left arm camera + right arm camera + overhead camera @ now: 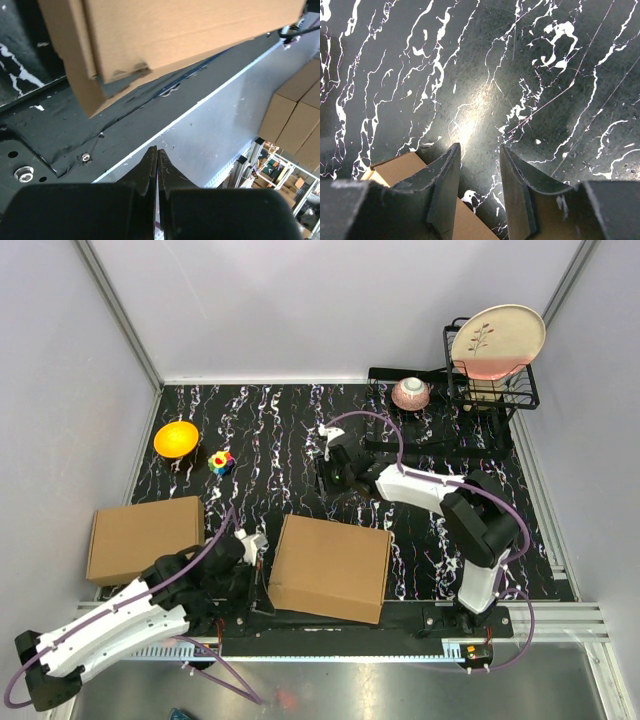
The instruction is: Fold the paper box
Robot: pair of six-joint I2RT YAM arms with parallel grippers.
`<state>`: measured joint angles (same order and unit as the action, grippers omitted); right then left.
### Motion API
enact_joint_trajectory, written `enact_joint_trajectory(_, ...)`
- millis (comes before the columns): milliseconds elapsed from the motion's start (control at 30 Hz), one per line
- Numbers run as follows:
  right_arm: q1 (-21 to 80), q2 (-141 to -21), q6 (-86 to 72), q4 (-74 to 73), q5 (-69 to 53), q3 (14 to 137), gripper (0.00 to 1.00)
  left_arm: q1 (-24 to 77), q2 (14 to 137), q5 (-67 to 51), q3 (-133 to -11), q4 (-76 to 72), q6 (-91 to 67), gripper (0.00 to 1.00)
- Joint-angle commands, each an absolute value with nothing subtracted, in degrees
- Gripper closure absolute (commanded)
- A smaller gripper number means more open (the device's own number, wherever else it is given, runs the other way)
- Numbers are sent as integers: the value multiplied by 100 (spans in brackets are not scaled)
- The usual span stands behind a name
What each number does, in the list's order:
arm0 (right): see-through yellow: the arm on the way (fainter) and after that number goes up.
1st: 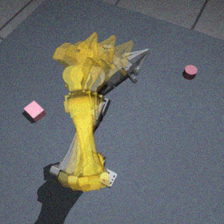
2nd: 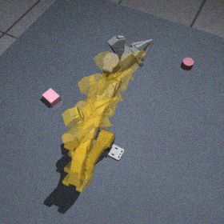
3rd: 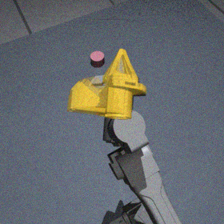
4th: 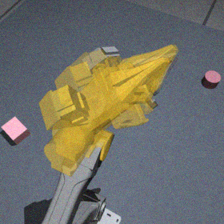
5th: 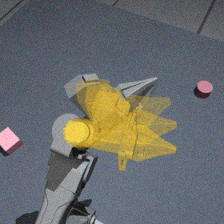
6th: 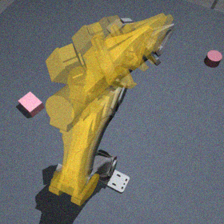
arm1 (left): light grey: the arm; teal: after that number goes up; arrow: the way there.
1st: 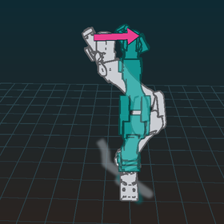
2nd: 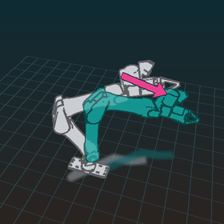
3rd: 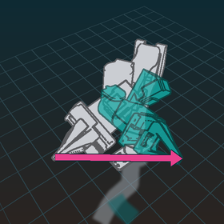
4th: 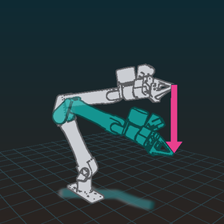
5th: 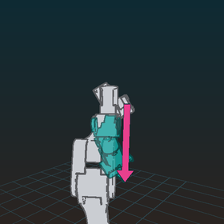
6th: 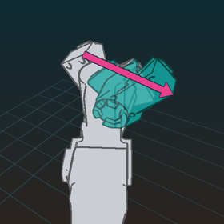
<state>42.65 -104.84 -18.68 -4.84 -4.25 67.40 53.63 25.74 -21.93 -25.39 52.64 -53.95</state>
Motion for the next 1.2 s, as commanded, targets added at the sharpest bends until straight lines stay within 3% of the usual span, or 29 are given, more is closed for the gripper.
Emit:
enact_joint_trajectory(0, 4298, -10661, -1916, -202, -633, 6943, 57, 5519, 2645, -2022, -2190, 5010, -6090, 100)
enact_joint_trajectory(567, 4307, -10995, -1881, -448, -1283, 6943, 59, 5616, 3322, -897, -915, 2673, -6706, 100)
enact_joint_trajectory(967, 4307, -10785, -1933, -597, -968, 6469, 60, 5573, 3296, 359, -1151, 2022, -6399, 100)
enact_joint_trajectory(1167, 4298, -10705, -1925, -642, -984, 6284, 61, 5204, 3954, 177, -1187, 1065, -6065, 100)
